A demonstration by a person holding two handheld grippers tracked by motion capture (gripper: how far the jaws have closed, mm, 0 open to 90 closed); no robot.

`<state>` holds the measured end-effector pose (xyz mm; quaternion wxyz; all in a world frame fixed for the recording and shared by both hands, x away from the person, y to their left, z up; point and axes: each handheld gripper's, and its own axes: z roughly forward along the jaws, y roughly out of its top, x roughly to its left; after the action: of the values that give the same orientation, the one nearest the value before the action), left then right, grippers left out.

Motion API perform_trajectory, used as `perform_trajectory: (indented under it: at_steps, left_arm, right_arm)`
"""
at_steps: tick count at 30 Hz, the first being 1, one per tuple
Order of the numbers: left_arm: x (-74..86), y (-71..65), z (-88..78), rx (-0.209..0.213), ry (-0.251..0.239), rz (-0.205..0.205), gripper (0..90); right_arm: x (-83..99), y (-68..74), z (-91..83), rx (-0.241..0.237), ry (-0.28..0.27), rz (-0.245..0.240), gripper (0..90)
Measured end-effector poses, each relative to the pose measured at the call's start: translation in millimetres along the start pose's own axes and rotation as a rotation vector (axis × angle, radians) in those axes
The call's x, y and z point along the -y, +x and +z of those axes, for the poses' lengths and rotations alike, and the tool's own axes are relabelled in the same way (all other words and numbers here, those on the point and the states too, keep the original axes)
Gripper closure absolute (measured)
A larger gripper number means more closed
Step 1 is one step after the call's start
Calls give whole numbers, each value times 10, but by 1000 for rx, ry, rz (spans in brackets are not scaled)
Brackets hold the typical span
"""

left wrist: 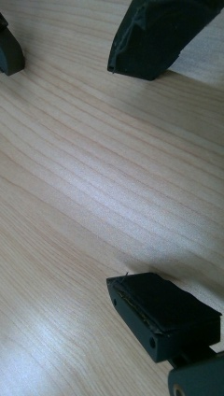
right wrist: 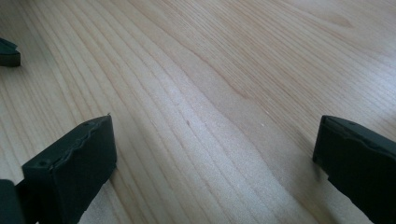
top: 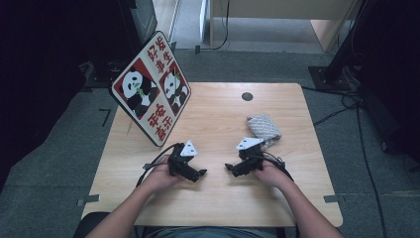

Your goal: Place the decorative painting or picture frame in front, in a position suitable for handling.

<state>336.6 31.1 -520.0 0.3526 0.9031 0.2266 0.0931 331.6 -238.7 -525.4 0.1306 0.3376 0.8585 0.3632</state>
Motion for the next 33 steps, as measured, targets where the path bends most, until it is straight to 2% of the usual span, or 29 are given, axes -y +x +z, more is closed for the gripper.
perform_trajectory:
  at_steps: [3, 5, 7, 11, 13, 14, 16, 20, 23, 25, 27, 33]
  left_arm:
    - [-11, -10, 12, -43, 0, -43, 8]
    - [-12, -8, 11, -49, 1, -52, 9]
    - [-12, -8, 11, -49, 0, -52, 9]
    - [7, 28, -9, -19, 2, -17, 9]
    - [3, 50, -3, -36, -6, -39, 13]
    - [1, 59, -15, -42, -12, -44, 41]
    - [-4, 75, -40, -39, -21, -36, 172]
    - [-25, 91, -40, -34, -5, -35, 180]
    - [-47, 110, -61, -3, 11, -33, 211]
    - [-75, 130, -87, 32, 35, -32, 208]
    - [-119, 146, -119, 71, 36, -46, 228]
    - [-253, 130, -275, 100, 22, -24, 267]
  right_arm:
    - [2, 3, -4, 1, 2, 1, 0]
    - [3, 4, -5, 0, 2, 2, 0]
    - [4, 4, -6, 1, 2, 1, 0]
    - [6, 3, -7, 0, 1, 0, 0]
    - [7, 1, -8, -2, 1, -3, 0]
    - [8, 0, -8, -3, 1, -3, 0]
    - [8, -1, -9, -4, 1, -4, 0]
    - [9, -2, -9, -4, 0, -7, 0]
    - [10, -1, -11, -4, 1, -5, 0]
    - [10, 0, -11, -4, 1, -5, 0]
    - [10, 0, -11, -4, 1, -4, 0]
    - [10, -3, -12, -6, 1, -6, 0]
